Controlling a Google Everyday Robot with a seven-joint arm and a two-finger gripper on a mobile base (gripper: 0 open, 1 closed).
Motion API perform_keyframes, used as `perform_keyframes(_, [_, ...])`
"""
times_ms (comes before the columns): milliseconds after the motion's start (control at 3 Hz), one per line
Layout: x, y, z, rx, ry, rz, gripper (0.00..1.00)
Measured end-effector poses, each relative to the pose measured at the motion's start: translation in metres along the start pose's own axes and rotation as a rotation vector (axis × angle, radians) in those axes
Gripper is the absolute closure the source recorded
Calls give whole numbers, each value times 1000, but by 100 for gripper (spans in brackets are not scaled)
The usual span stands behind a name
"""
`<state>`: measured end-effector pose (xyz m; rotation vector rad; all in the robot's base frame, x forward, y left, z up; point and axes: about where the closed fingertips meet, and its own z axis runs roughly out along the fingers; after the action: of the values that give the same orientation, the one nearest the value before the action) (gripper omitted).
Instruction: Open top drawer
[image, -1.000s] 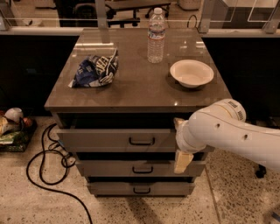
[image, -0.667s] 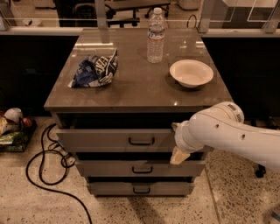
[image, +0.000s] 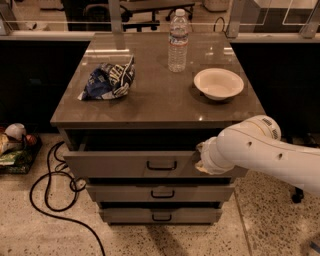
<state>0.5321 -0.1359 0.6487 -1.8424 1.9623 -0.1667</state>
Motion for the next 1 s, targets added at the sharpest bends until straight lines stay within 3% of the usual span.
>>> perform_keyframes(333, [-1, -1, -3, 0, 0, 0, 93])
perform_keyframes(667, [-1, -2, -5, 0, 0, 0, 100])
perform_keyframes(1000, [-1, -2, -5, 0, 0, 0, 100])
